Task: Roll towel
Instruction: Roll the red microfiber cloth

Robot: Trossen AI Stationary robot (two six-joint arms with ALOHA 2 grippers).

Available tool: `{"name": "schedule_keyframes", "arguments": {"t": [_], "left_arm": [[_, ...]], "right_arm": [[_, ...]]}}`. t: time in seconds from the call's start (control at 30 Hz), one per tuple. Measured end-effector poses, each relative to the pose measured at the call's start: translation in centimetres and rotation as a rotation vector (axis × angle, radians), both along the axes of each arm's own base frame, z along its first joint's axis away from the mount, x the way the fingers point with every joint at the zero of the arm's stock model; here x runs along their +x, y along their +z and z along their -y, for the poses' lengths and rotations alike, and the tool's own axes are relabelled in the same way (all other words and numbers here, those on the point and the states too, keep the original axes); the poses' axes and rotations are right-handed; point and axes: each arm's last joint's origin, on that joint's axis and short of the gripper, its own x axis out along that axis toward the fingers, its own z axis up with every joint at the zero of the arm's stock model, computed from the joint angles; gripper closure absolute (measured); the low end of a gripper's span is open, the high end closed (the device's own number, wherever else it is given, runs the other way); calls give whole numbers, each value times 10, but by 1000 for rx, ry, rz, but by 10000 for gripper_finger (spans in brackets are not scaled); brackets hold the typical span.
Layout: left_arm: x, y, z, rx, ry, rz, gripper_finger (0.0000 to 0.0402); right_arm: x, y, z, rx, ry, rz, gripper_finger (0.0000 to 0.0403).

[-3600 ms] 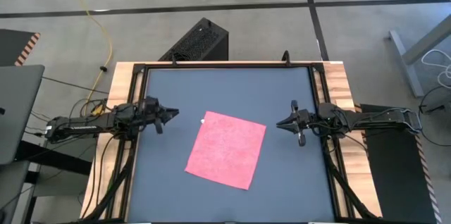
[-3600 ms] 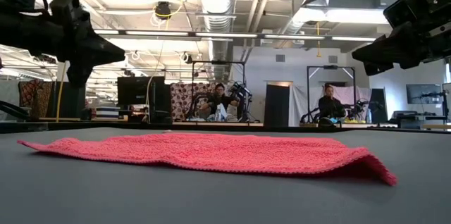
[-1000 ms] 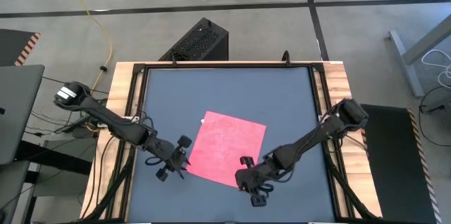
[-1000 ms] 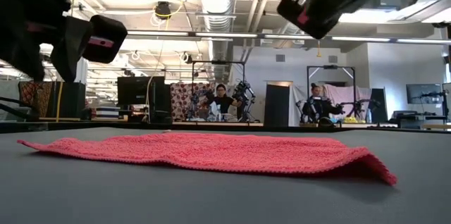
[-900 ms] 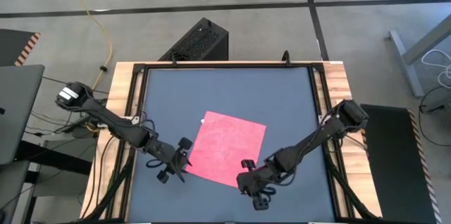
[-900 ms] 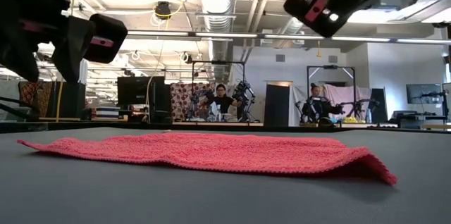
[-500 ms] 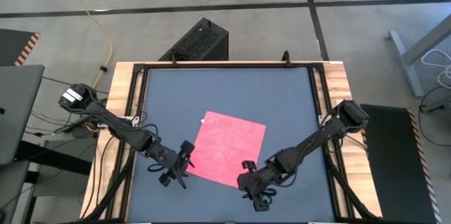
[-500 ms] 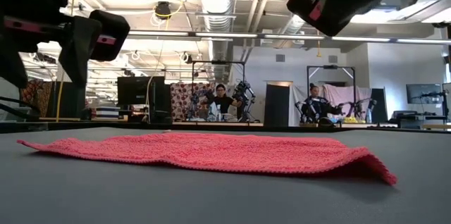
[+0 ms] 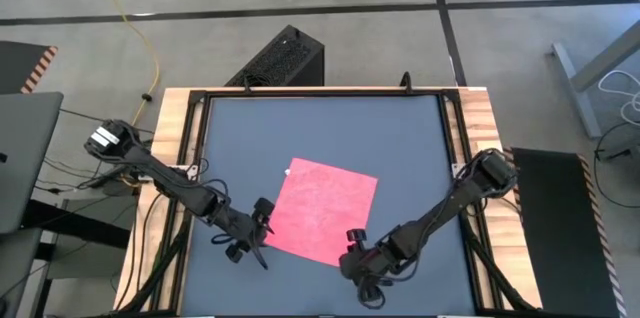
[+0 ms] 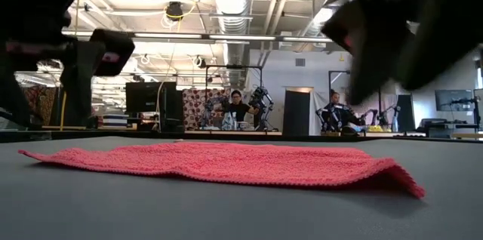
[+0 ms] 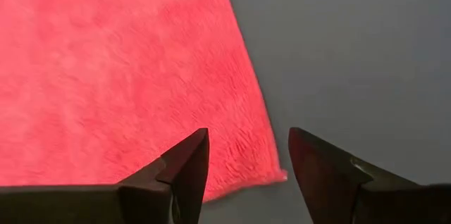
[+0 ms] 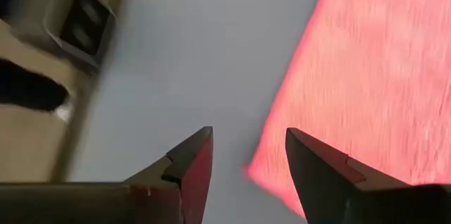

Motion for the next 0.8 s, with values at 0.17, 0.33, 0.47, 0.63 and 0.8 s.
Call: {"name": "schedule_keyframes", "arguments": {"t": [0.17,0.33,0.47,0.63,0.8], "left_arm": [[2,-15,3,-3,12,-67,214],[2,-19,2,14,40,-85,214],[3,-18,2,15,44,-75,214],[3,-19,1,19,46,-80,214],[1,-21,1,12,44,-81,214]], "right_arm": [[1,-17,-6,24,-57,-33,209],[2,-23,-5,5,-117,-34,224],[3,-18,-4,1,-134,-8,238],[1,-18,-2,-17,-157,-15,246],[3,-29,-4,-25,-166,-33,243]]}}
